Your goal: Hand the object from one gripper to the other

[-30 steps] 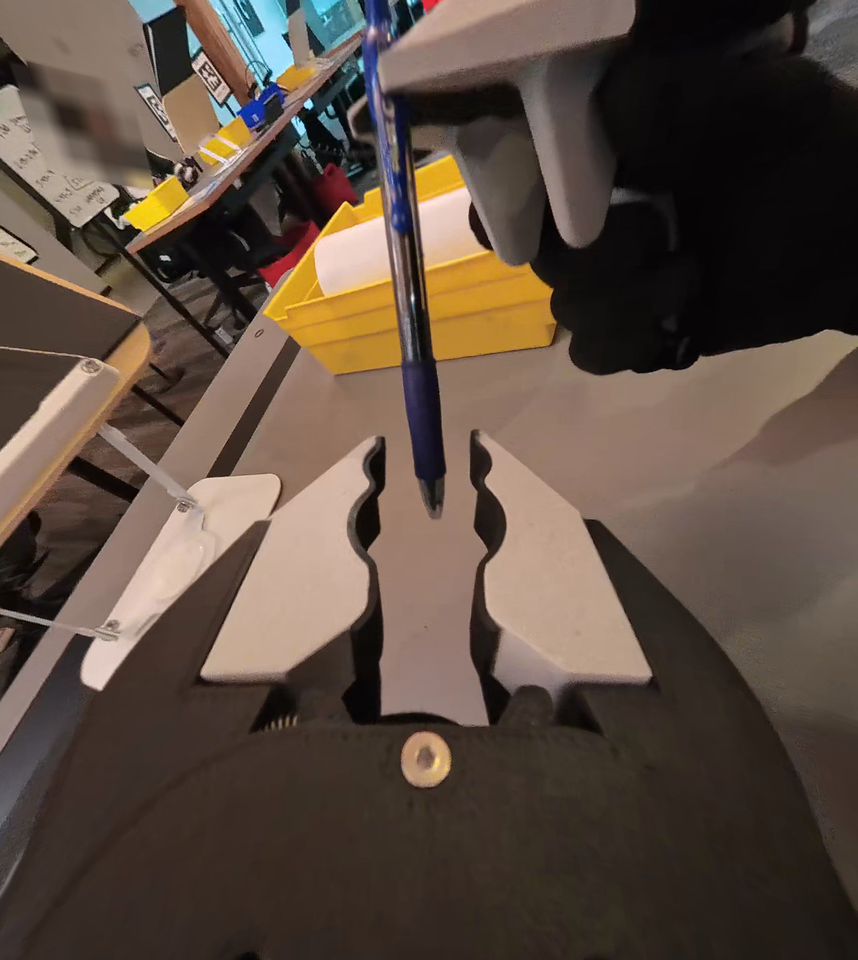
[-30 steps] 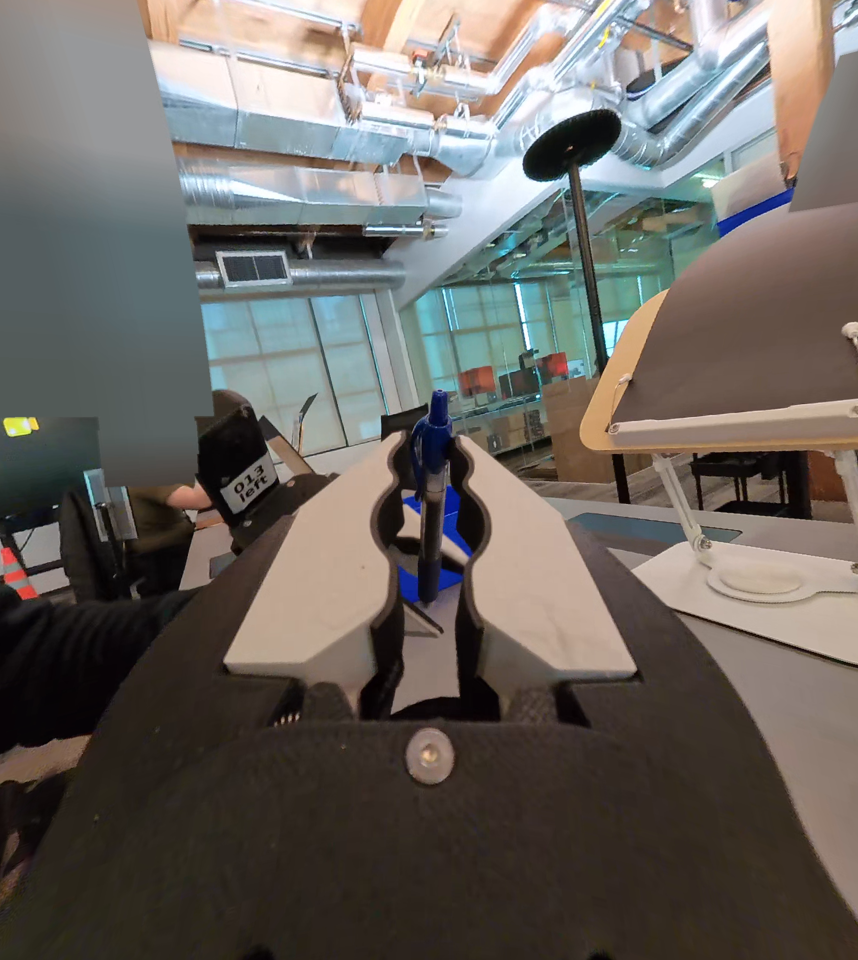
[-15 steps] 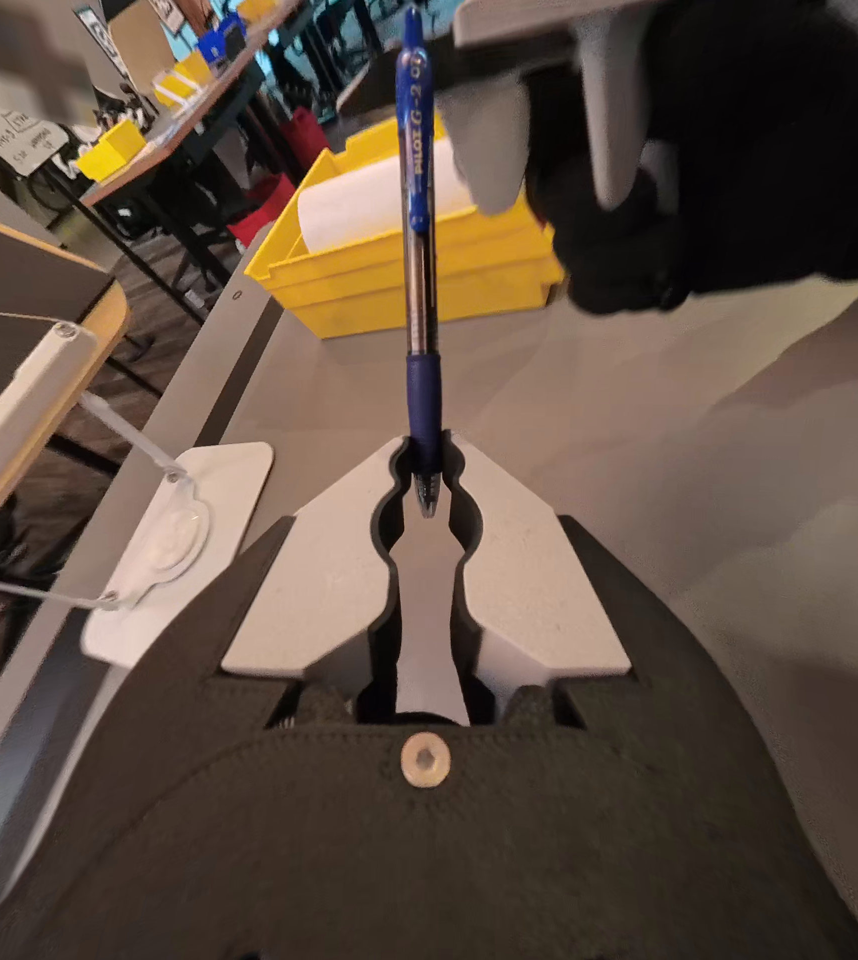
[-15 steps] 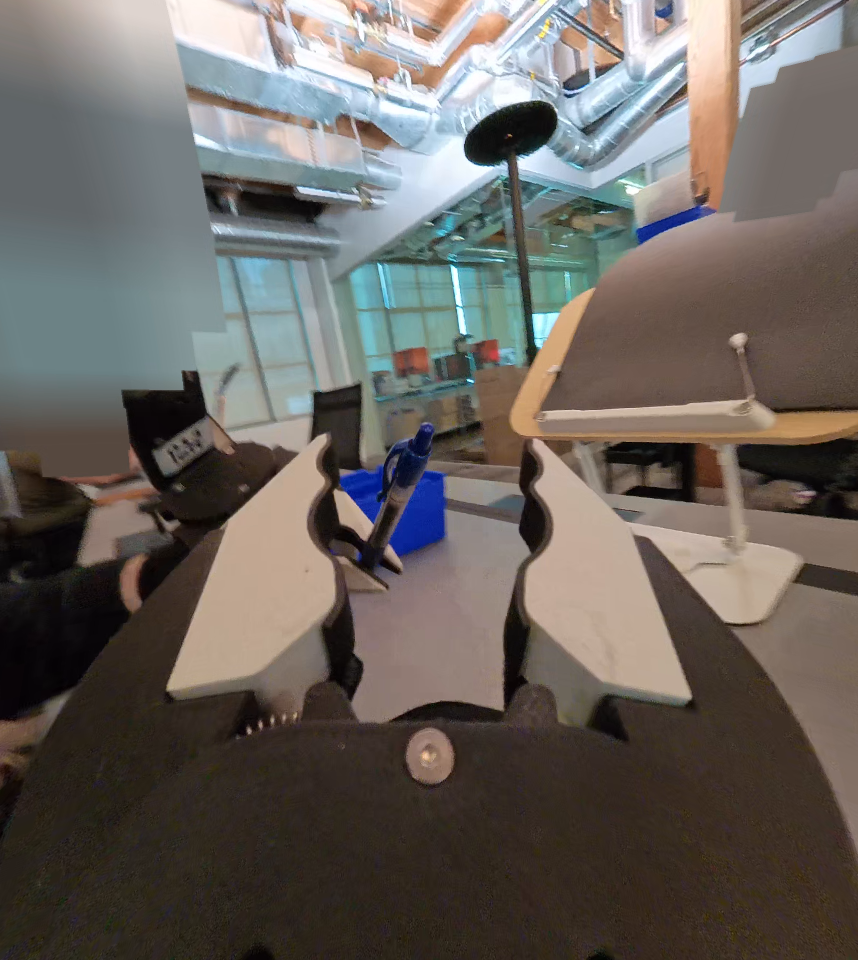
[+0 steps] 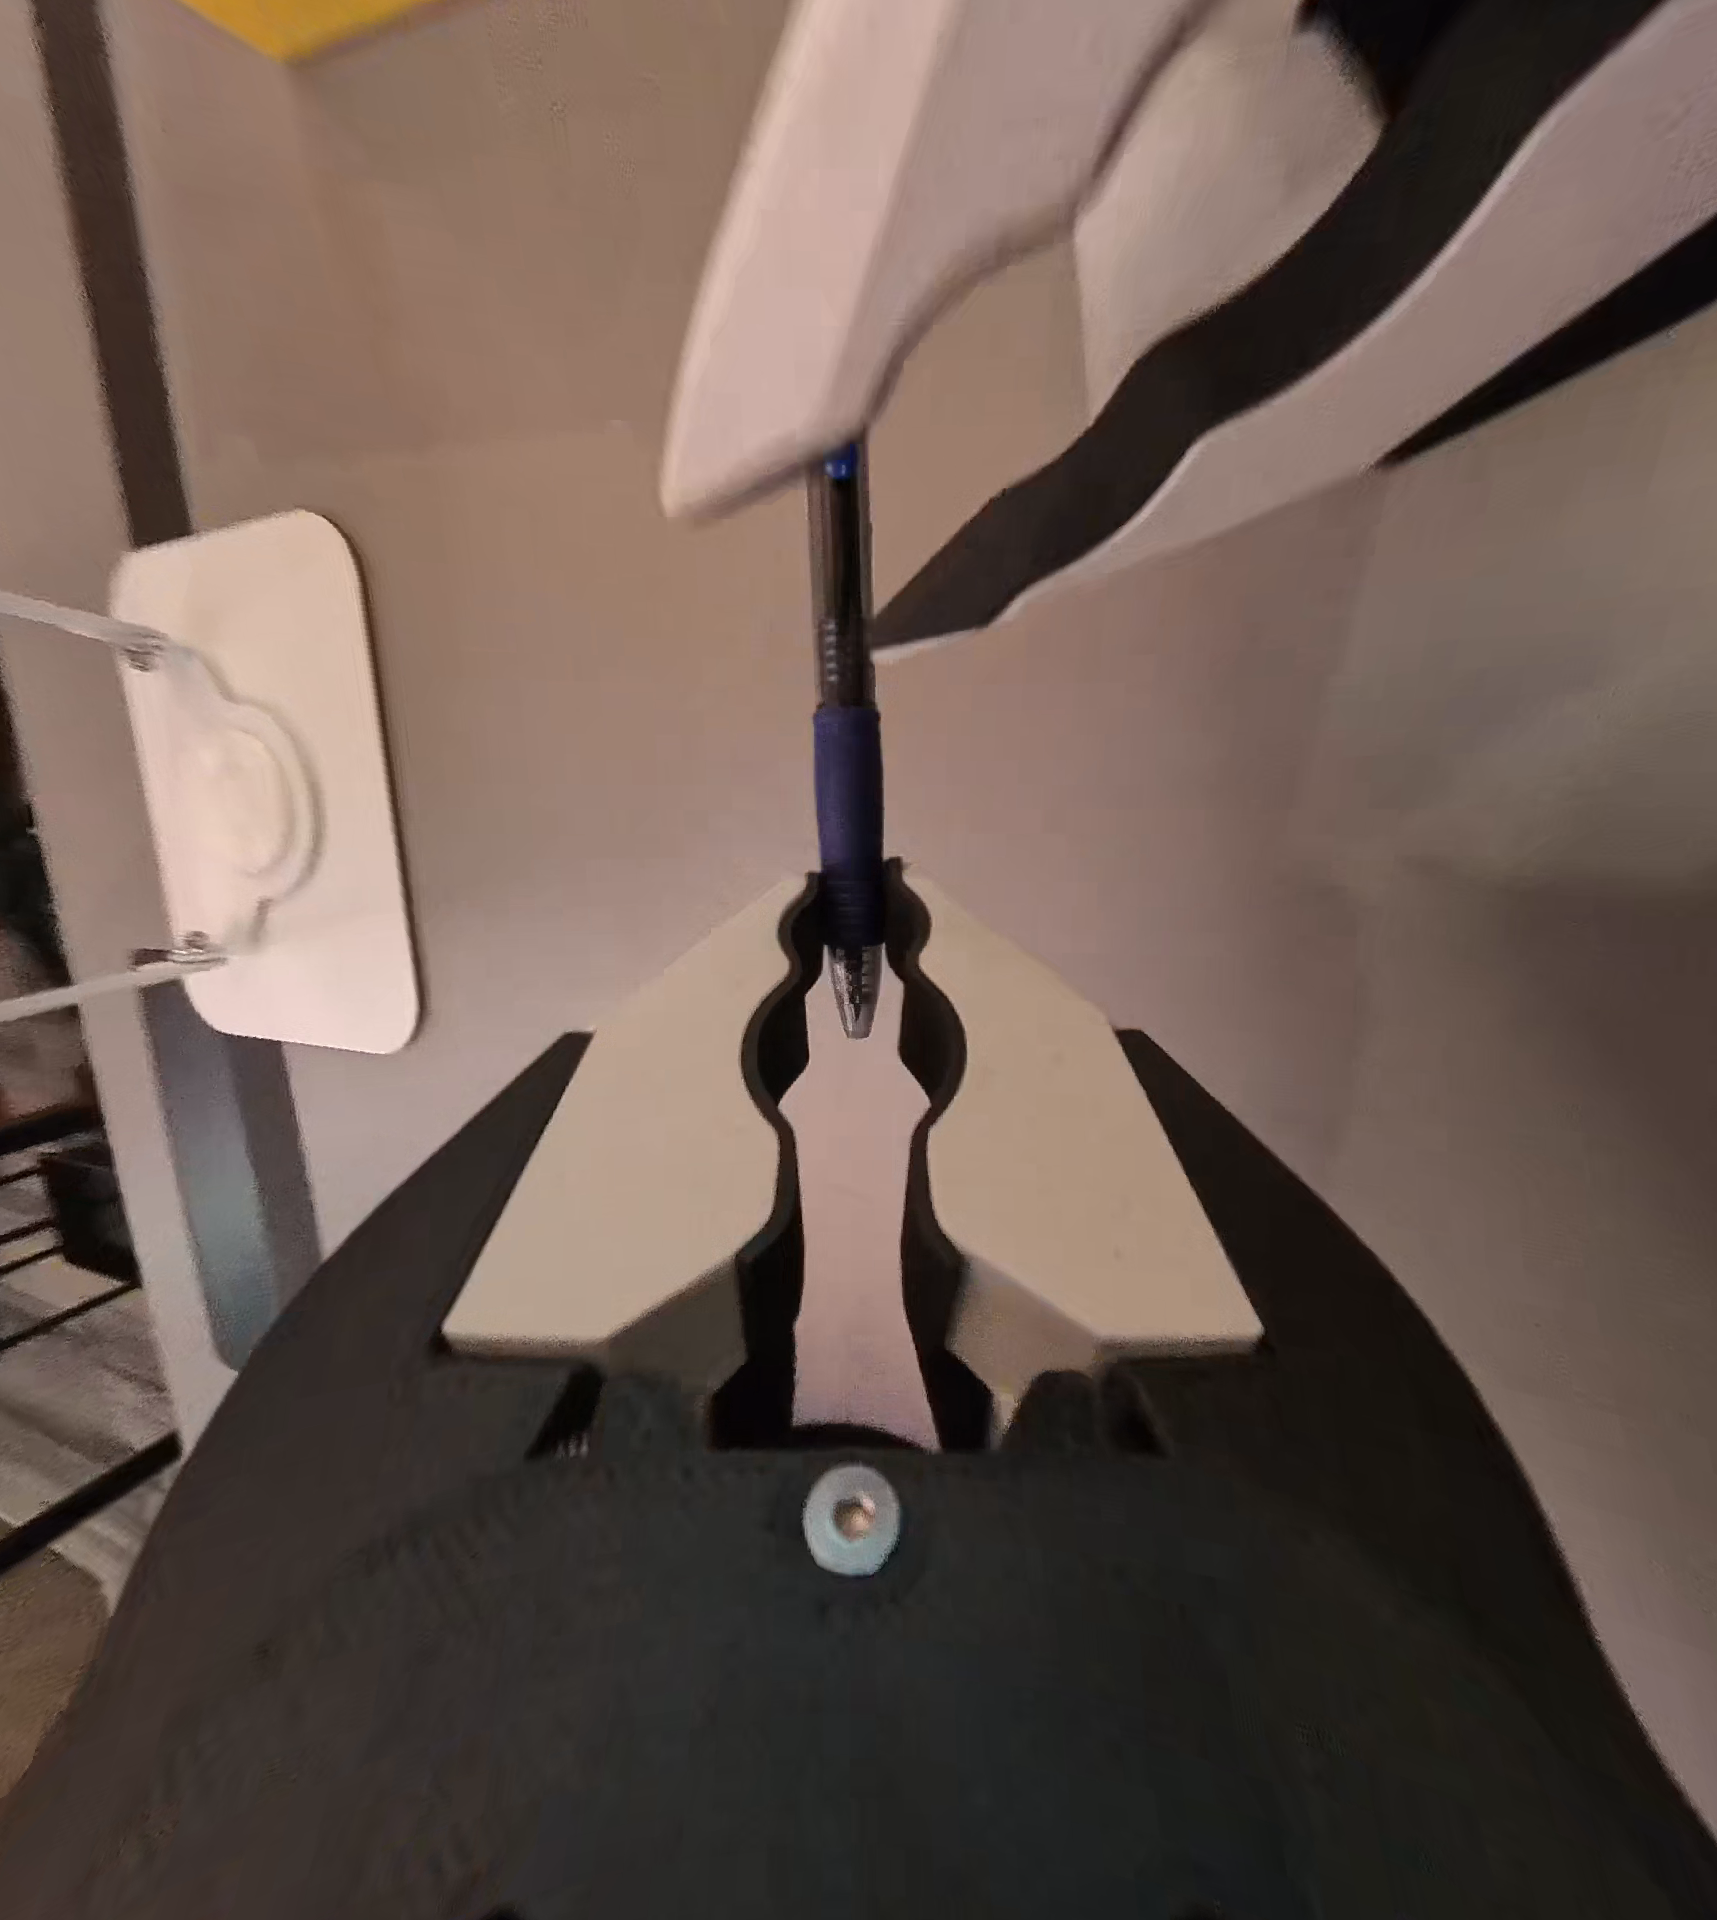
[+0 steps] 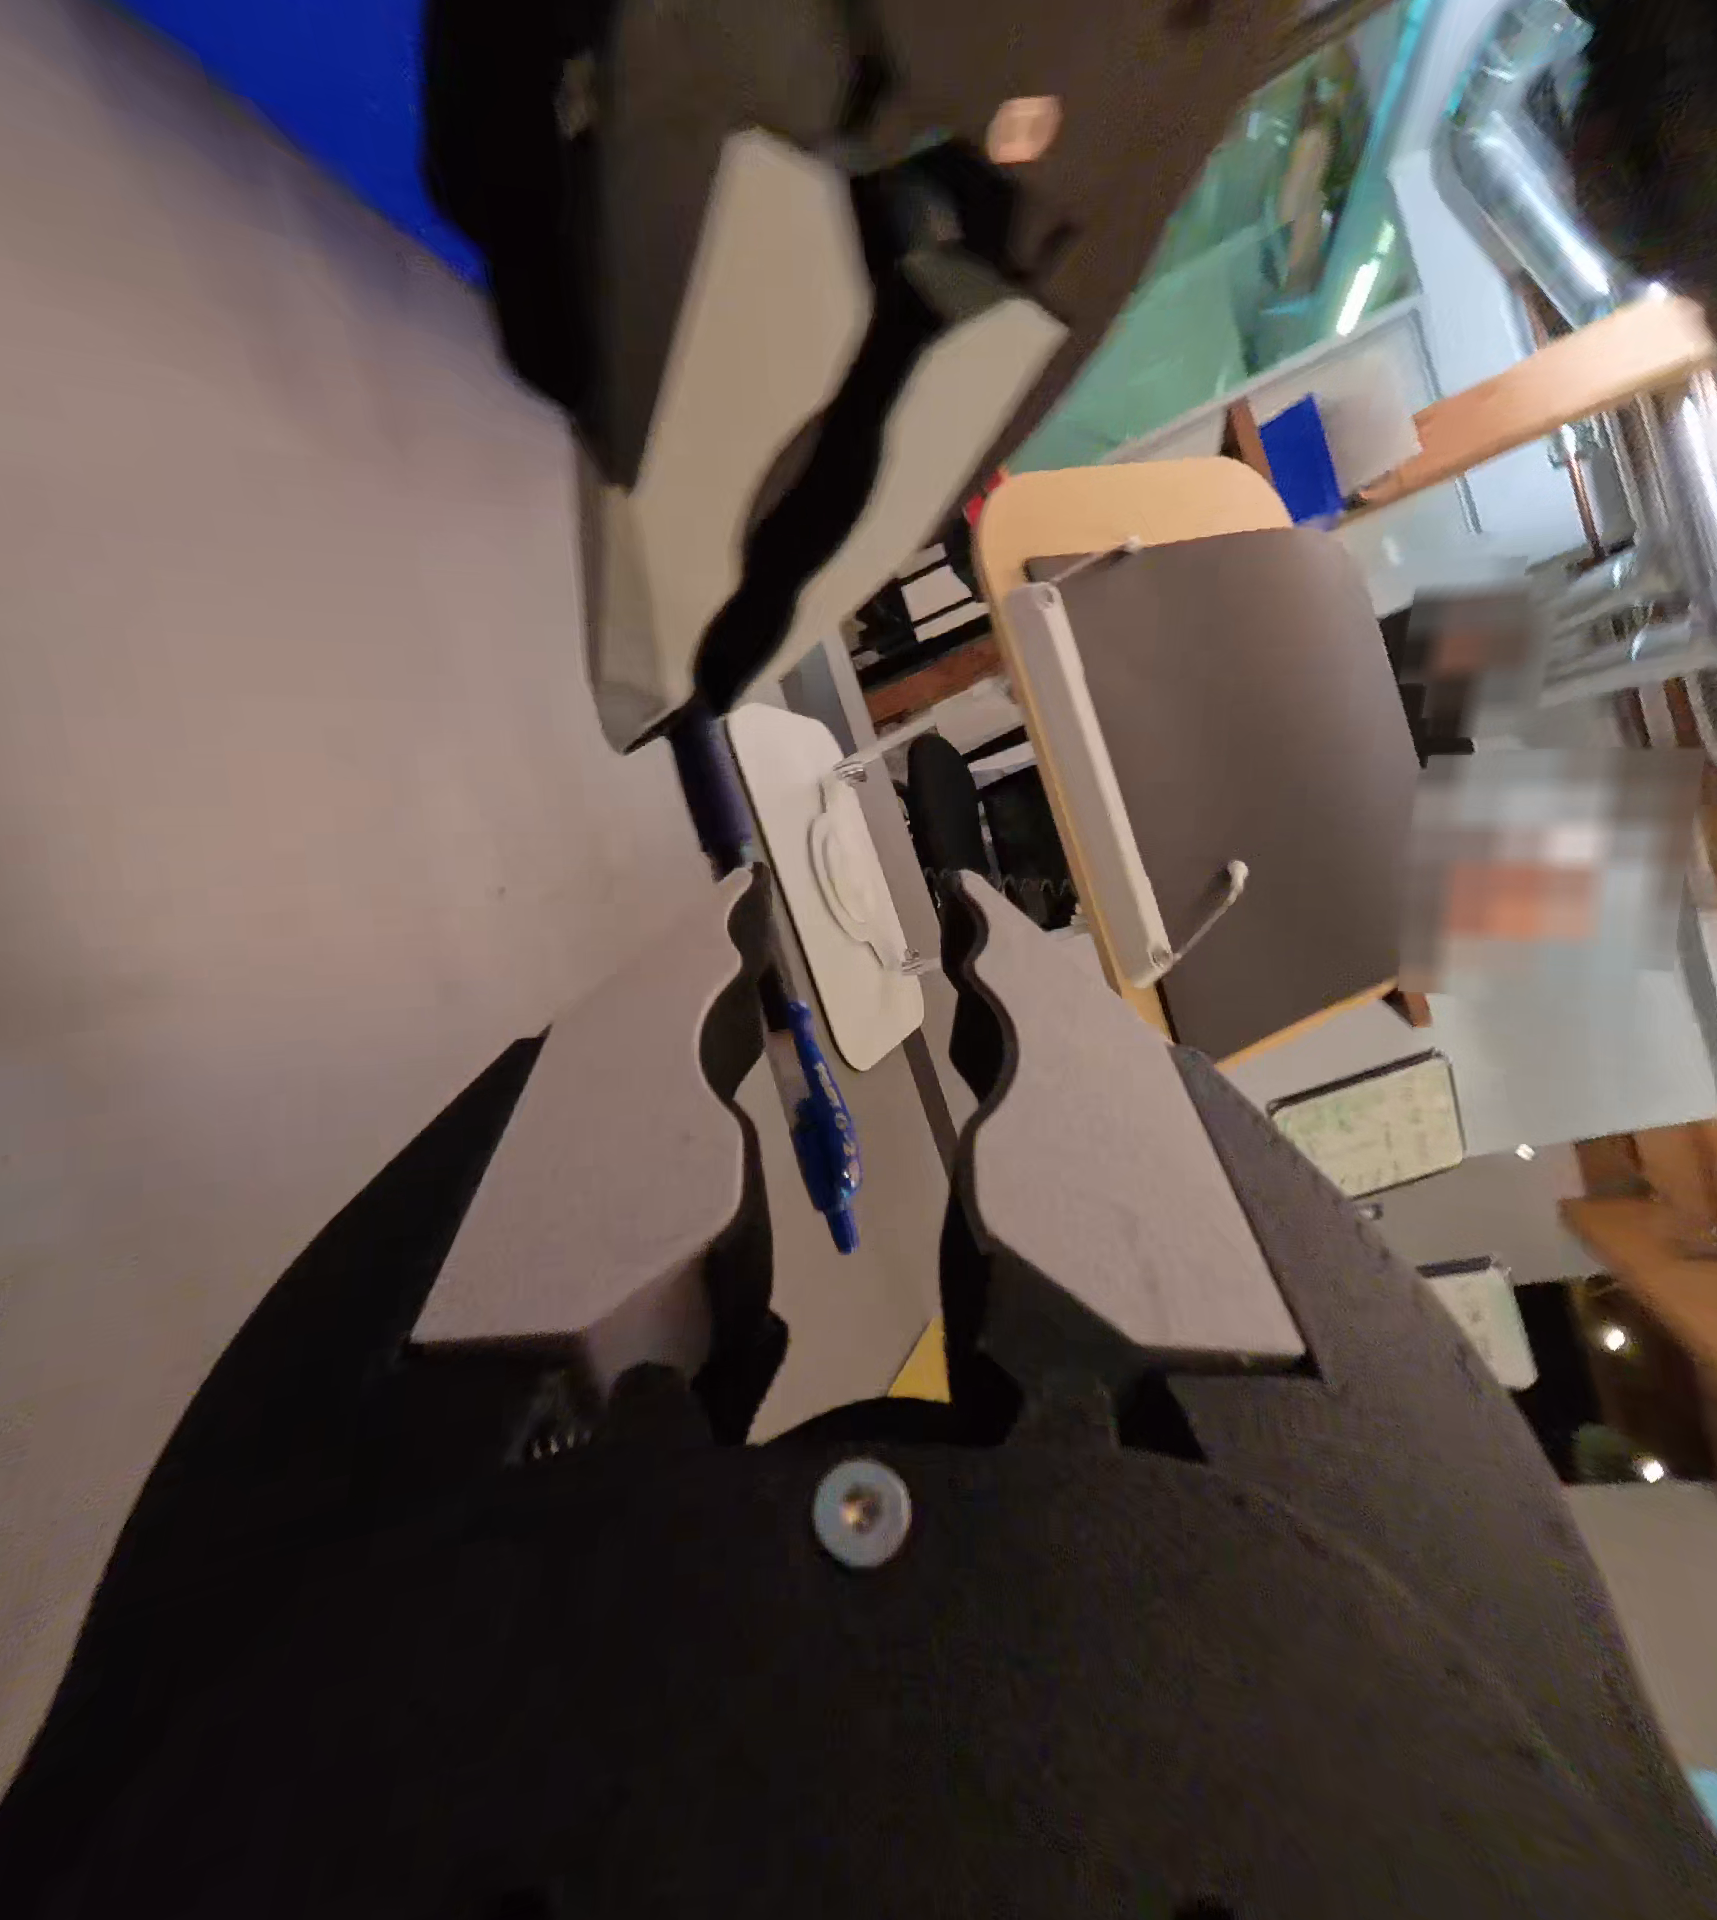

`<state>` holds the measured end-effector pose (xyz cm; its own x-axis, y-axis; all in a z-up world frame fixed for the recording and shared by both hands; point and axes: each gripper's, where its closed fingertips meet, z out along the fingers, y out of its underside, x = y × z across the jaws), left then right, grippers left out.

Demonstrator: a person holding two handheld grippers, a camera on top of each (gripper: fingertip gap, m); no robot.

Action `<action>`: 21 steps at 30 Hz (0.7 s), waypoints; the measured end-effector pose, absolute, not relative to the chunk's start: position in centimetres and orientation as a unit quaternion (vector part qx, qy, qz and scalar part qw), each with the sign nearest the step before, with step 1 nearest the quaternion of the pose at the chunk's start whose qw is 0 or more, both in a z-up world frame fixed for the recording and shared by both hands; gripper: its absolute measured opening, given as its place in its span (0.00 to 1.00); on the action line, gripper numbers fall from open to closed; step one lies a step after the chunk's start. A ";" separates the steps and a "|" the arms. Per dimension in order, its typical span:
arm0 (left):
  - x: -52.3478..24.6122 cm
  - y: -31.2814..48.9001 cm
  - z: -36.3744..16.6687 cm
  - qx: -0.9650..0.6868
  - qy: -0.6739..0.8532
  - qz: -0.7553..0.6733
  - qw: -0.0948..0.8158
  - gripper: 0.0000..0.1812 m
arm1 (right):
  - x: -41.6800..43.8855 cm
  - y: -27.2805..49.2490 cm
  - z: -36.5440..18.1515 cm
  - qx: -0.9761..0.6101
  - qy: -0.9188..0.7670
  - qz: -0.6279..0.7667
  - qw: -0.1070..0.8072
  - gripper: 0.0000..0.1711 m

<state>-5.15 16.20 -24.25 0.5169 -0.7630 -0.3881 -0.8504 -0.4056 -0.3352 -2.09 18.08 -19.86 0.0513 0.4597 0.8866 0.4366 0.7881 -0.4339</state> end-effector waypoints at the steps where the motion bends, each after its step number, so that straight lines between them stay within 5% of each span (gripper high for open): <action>1: -5.1 16.1 -24.2 -0.838 0.481 0.083 0.243 0.04 | -2.4 18.0 -20.6 -0.313 -0.700 -0.003 0.642 0.15; 17: -4.2 16.1 -23.5 -0.854 0.464 0.049 0.229 0.04 | -2.8 18.0 -23.5 -0.328 -0.740 0.003 0.587 0.17; 21: -3.4 16.0 -22.6 -0.853 0.460 0.032 0.243 0.05 | -3.3 18.3 -23.8 -0.331 -0.733 0.001 0.594 0.06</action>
<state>-3.41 16.03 -22.57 0.5748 -0.7692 -0.2793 -0.8007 -0.4583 -0.3857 -3.27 18.29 -23.76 -0.0751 0.4859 0.8708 0.4841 0.7812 -0.3942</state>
